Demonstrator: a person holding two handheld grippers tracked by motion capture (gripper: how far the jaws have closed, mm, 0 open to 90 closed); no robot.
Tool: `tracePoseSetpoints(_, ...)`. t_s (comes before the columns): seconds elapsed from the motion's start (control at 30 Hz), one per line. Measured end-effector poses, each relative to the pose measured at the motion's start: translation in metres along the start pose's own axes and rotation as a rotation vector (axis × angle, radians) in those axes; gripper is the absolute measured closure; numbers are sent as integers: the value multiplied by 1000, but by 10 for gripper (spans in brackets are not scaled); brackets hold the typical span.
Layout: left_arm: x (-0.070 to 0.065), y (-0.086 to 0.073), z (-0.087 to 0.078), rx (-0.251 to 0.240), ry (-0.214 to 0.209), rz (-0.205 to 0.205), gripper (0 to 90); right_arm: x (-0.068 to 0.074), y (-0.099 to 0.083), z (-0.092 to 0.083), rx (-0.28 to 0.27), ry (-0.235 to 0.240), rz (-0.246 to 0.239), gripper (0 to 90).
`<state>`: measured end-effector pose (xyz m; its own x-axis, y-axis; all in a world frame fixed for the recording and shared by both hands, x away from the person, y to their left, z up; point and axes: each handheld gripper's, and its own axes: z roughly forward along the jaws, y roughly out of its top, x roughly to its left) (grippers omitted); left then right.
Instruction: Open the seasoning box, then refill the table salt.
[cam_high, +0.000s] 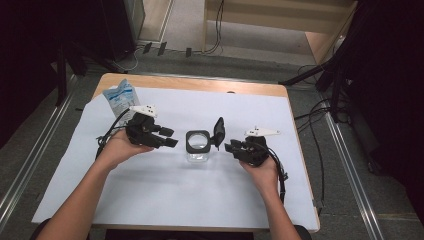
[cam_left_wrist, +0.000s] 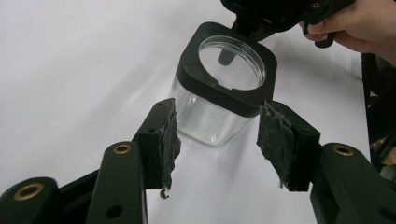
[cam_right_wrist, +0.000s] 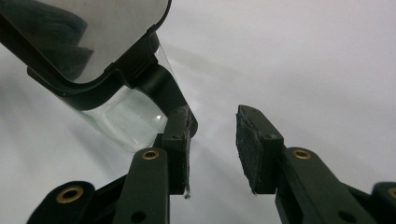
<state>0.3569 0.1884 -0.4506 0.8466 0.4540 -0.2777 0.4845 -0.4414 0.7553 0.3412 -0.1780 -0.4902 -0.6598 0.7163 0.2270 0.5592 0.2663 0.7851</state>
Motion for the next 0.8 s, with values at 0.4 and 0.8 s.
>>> tracePoseSetpoints(0.4,12,-13,-16,16,64,-38,478,-2,2,4,9,8,-8,615)
tracePoseSetpoints(0.8,24,-27,-47,-28,144,-91,469,-4,5,11,22,10,-29,549)
